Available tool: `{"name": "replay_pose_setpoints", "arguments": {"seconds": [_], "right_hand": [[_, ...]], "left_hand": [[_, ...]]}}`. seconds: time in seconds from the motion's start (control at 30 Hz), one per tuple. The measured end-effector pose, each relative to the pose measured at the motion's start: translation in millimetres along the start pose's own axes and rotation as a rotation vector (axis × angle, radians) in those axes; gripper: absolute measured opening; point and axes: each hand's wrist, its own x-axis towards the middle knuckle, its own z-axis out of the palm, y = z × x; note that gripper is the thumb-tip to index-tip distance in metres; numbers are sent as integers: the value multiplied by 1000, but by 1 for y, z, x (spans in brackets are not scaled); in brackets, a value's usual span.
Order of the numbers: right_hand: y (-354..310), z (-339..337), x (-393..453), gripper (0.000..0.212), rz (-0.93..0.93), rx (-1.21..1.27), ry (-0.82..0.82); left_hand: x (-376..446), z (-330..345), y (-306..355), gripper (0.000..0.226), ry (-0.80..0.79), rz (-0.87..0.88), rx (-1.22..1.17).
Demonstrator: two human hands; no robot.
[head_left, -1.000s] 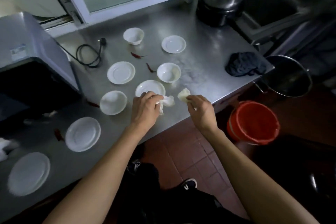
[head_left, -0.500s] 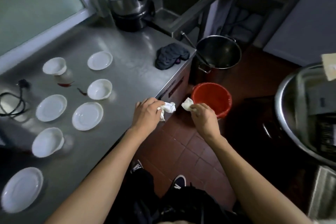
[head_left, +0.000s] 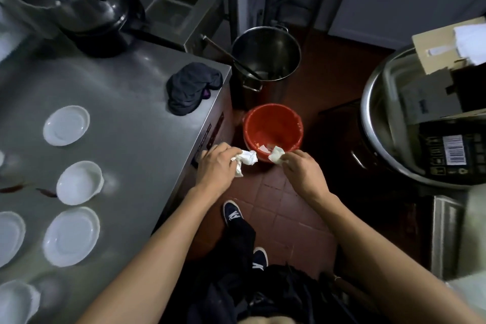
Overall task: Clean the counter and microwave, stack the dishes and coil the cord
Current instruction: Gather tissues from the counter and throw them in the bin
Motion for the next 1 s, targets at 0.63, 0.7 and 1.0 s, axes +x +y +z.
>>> {"name": "replay_pose_setpoints", "arguments": {"seconds": [0.63, 0.7, 1.0], "right_hand": [[49, -9, 87, 19, 294, 30, -58], [65, -11, 98, 19, 308, 45, -73], [130, -33, 154, 22, 238, 84, -167]], "left_hand": [[144, 45, 6, 28, -243, 66, -43], [157, 51, 14, 28, -260, 76, -22], [229, 70, 66, 32, -319, 15, 60]]}}
